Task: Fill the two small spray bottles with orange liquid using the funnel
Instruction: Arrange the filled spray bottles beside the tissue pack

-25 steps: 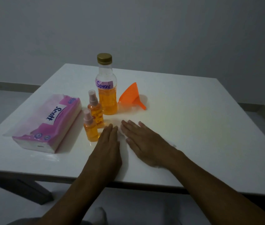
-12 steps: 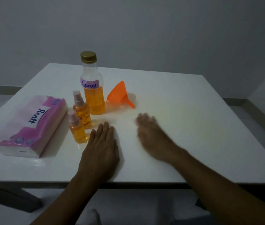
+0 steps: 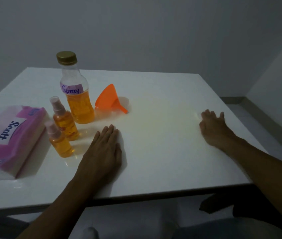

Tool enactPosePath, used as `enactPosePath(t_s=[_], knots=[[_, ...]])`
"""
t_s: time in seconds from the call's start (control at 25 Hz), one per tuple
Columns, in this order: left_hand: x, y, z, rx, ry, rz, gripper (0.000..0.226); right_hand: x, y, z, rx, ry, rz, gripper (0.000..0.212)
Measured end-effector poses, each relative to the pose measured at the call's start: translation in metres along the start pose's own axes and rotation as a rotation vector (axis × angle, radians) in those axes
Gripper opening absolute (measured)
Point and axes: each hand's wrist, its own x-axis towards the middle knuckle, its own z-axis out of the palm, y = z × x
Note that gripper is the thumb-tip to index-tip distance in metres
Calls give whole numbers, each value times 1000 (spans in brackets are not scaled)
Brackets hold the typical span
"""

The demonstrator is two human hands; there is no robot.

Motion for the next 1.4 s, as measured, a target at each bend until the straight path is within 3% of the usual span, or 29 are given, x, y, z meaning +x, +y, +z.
enactPosePath(t_s=[0.08,0.16,0.36,0.48,0.6,0.8,0.92,1.0,1.08,1.16,1.28,1.4], knots=[[2,0,1,-11,13,-5,70,24,-25,-1,6,14,134,48],[3,0,2,-20,14,-8,68,36,-74,-2,87,45,97,50],[2,-1,1,-11,30,-16,60,-27,-187,-7,148,76,-478,54],[3,-2,-1,-8,8,-13,65,-68,-164,-8,224,72,-719,55],[3,-2,-1,-1,13,-13,64,-62,-125,-8,287,45,-844,54],[0,2,-4,-10,19,-14,62,-50,-119,5,335,40,-879,49],[0,1,-4,-4,36,1,60,-28,-77,8,281,80,-837,73],[-1,0,-1,8,41,3,60,-4,-26,4,289,94,-548,76],[-1,-2,1,19,42,5,59,15,16,-4,270,63,-144,75],[1,-3,3,31,43,15,60,32,9,-7,235,23,100,70],[2,-3,2,27,48,17,60,31,-81,-5,303,15,-17,66],[2,-4,1,10,41,12,60,-34,-161,2,233,23,-457,78]])
